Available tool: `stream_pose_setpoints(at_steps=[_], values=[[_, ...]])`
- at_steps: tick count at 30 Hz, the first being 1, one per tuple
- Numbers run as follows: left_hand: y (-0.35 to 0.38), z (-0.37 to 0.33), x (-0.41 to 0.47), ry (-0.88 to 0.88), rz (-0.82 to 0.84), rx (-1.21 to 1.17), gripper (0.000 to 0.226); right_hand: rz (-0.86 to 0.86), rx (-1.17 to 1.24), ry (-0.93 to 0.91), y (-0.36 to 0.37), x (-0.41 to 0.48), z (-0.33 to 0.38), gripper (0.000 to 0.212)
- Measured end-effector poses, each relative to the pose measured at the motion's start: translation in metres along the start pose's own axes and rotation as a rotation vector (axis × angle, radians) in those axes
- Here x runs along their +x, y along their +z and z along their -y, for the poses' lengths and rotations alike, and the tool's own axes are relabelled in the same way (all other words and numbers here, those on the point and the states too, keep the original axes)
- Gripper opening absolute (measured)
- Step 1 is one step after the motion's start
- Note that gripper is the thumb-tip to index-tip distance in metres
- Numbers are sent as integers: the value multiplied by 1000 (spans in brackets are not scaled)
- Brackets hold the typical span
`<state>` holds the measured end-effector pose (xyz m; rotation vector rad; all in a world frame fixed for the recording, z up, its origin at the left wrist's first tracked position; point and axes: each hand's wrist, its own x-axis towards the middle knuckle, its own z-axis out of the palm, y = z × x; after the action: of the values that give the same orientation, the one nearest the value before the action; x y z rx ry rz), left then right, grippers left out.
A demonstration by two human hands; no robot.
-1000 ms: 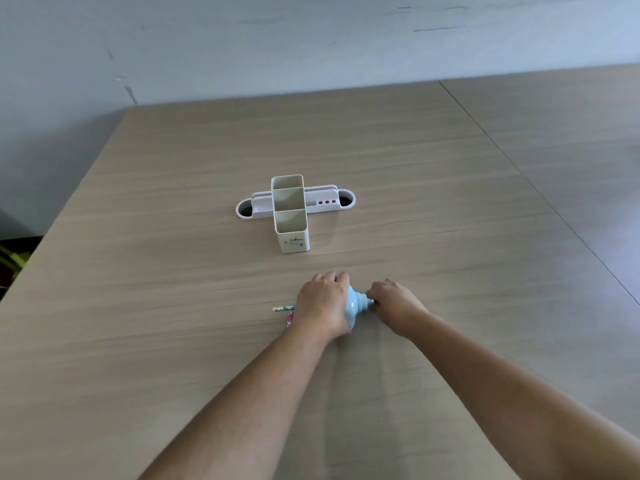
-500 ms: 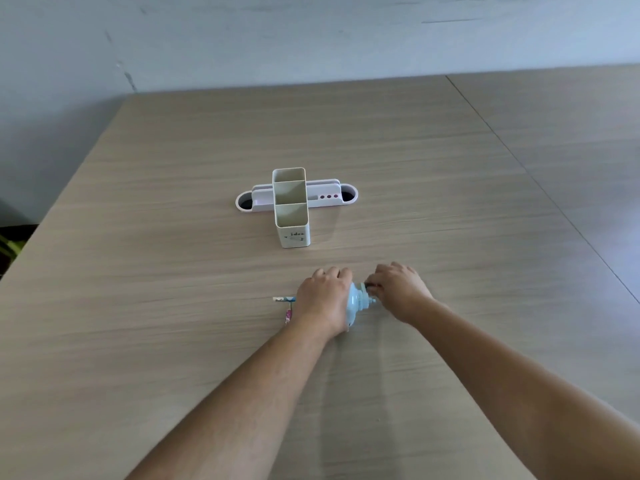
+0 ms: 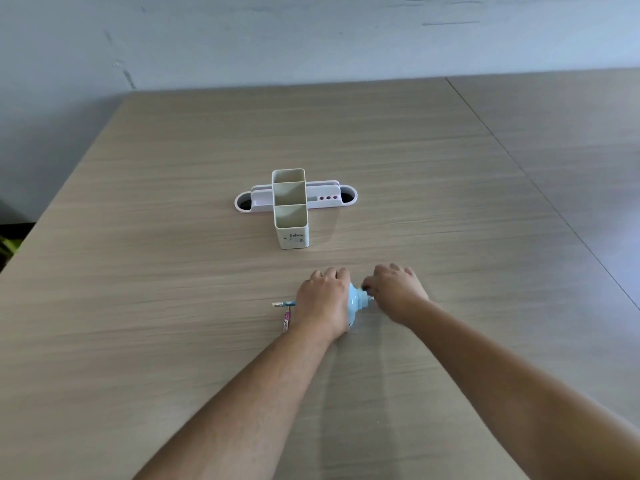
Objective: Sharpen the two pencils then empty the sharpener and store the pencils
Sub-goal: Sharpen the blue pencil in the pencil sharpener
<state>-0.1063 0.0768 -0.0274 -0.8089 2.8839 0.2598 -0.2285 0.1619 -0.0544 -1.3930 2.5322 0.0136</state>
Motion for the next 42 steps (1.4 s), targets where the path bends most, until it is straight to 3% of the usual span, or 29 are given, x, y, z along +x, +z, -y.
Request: stream_pose_setpoints(at_steps=[5, 9, 13, 17, 20, 23, 26, 29, 32, 36, 39, 42], values=[[1, 1, 1, 4, 6, 16, 61, 0, 103, -99, -9, -66, 0, 25], [-1, 2, 0, 47, 6, 22, 64, -145, 108, -55, -46, -20, -5, 24], [0, 0, 0, -2, 7, -11, 63, -22, 18, 34, -8, 7, 1, 25], [2, -1, 0, -23, -8, -4, 56, 69, 16, -64, 10, -49, 4, 26], [0, 0, -1, 8, -22, 14, 57, -19, 88, -116, -27, -56, -2, 24], [-2, 0, -1, 36, -14, 31, 60, -107, 73, -31, -44, -12, -7, 23], [-1, -1, 0, -2, -14, 10, 59, 10, -14, 37, -13, 6, 4, 24], [1, -2, 2, -20, -16, -6, 56, 82, 11, 13, 12, -34, 5, 24], [1, 0, 1, -2, -11, 1, 57, 15, 108, -67, -12, -66, -1, 24], [0, 1, -1, 42, -7, 20, 62, -90, 108, -3, -45, -14, -3, 24], [1, 0, 1, 4, -20, 2, 60, 51, 49, 48, -19, 12, 1, 24], [0, -1, 2, -10, -14, -6, 60, 129, 46, 46, 9, -18, 5, 25]])
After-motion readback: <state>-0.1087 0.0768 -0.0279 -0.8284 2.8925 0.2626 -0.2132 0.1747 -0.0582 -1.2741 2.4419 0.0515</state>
